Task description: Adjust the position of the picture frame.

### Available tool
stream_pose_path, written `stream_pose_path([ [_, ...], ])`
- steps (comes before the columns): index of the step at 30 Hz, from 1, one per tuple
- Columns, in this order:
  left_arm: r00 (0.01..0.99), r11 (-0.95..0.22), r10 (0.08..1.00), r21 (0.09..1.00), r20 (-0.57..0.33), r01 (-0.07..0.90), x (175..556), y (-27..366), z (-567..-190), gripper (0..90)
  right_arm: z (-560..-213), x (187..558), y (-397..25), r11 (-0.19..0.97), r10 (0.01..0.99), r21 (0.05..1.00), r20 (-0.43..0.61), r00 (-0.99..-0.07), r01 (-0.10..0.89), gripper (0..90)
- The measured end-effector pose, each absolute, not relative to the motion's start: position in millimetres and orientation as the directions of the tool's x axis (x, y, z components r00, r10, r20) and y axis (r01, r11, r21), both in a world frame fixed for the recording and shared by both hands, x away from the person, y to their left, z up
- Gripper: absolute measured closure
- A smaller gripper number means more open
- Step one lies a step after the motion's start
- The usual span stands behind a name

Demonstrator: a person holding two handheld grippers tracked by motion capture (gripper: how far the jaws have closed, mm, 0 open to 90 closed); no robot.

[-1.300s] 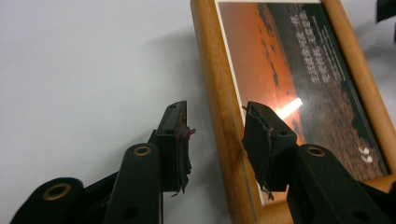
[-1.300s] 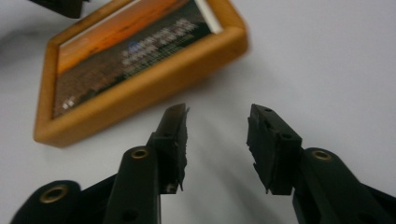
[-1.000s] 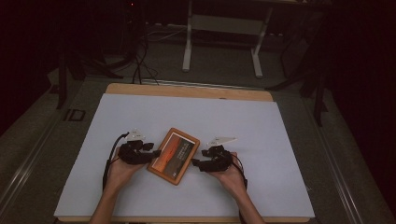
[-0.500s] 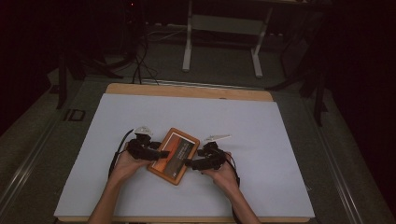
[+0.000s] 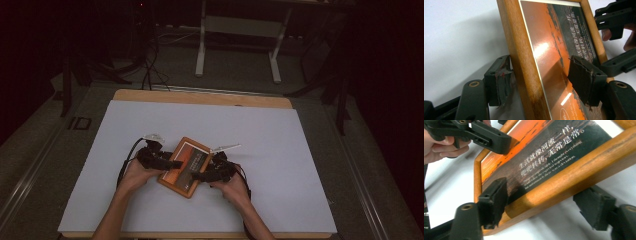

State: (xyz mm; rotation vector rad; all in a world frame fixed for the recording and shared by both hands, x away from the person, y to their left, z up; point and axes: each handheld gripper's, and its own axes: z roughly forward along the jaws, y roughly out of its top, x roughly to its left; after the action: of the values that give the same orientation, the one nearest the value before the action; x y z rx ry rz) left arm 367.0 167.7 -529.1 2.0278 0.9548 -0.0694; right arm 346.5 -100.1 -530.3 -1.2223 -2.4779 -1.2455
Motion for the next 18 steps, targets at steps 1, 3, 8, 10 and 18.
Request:
stream_pose_path([
  [1, 0.704, -0.328, 0.600, 0.687, -0.379, 0.649, 367.0, 167.7, -529.1, 35.2, -530.3, 346.5, -100.1, 0.339, 0.612, 0.625, 0.421, -0.670, 0.703, 29.4],
  [3, 0.707, -0.326, 0.580, 0.680, -0.404, 0.656, 368.4, 168.8, -531.6, 35.1, -531.5, 348.3, -103.3, 0.310, 0.607, 0.616, 0.458, -0.649, 0.724, 33.3],
  [8, 0.697, -0.320, 0.576, 0.667, -0.427, 0.673, 369.9, 169.5, -532.4, 35.6, -532.3, 350.7, -106.5, 0.283, 0.602, 0.604, 0.493, -0.628, 0.745, 37.0],
  [10, 0.688, -0.312, 0.576, 0.660, -0.440, 0.683, 370.4, 170.6, -532.3, 37.0, -532.6, 351.4, -107.8, 0.275, 0.600, 0.599, 0.505, -0.621, 0.752, 38.2],
  [18, 0.686, -0.318, 0.582, 0.653, -0.438, 0.687, 367.3, 174.0, -528.1, 40.6, -531.2, 352.2, -109.4, 0.254, 0.596, 0.596, 0.524, -0.608, 0.762, 42.2],
])
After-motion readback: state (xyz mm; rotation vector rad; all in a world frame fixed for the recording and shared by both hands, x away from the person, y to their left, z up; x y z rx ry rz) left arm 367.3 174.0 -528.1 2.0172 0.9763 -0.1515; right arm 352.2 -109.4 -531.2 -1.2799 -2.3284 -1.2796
